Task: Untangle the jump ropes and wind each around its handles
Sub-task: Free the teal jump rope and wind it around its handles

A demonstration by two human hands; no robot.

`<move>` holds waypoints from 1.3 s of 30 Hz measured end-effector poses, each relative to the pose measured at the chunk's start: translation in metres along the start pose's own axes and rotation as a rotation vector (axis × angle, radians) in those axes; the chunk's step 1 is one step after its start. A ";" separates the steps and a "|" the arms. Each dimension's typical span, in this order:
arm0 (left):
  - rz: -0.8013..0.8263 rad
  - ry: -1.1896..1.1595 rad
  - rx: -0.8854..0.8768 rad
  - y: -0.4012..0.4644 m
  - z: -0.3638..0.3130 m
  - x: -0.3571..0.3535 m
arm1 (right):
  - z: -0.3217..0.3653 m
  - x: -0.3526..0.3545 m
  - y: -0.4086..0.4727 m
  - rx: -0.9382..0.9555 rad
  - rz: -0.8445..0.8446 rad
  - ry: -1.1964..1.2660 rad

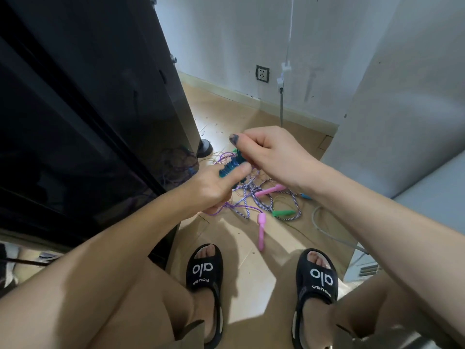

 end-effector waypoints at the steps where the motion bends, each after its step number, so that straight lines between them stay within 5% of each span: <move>1: -0.005 0.085 -0.036 -0.001 -0.003 0.001 | 0.000 -0.001 0.000 -0.001 0.008 -0.021; 4: -0.051 0.230 -0.066 0.001 -0.004 0.004 | 0.004 -0.004 -0.002 0.006 0.027 -0.057; 15: -0.101 0.120 0.074 0.002 0.003 0.009 | 0.016 -0.023 -0.012 0.076 0.143 -0.204; 27: -0.068 0.418 -0.191 -0.013 -0.020 -0.005 | 0.001 -0.006 0.014 0.031 0.036 -0.055; 32: -0.197 0.602 -0.290 -0.024 -0.035 0.004 | -0.015 -0.011 0.012 -0.082 0.042 -0.005; 39: -0.166 0.528 -0.375 -0.023 -0.040 -0.005 | -0.029 -0.005 0.010 -0.157 -0.007 -0.044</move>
Point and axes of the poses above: each hand's wrist, its own y-axis towards the middle knuckle, its own x-axis out of the back of the hand, z = x × y, the point moved 9 cm from there along y, towards the middle knuckle, and after that the axes turned 4 degrees about x, right-handed, at the moved point
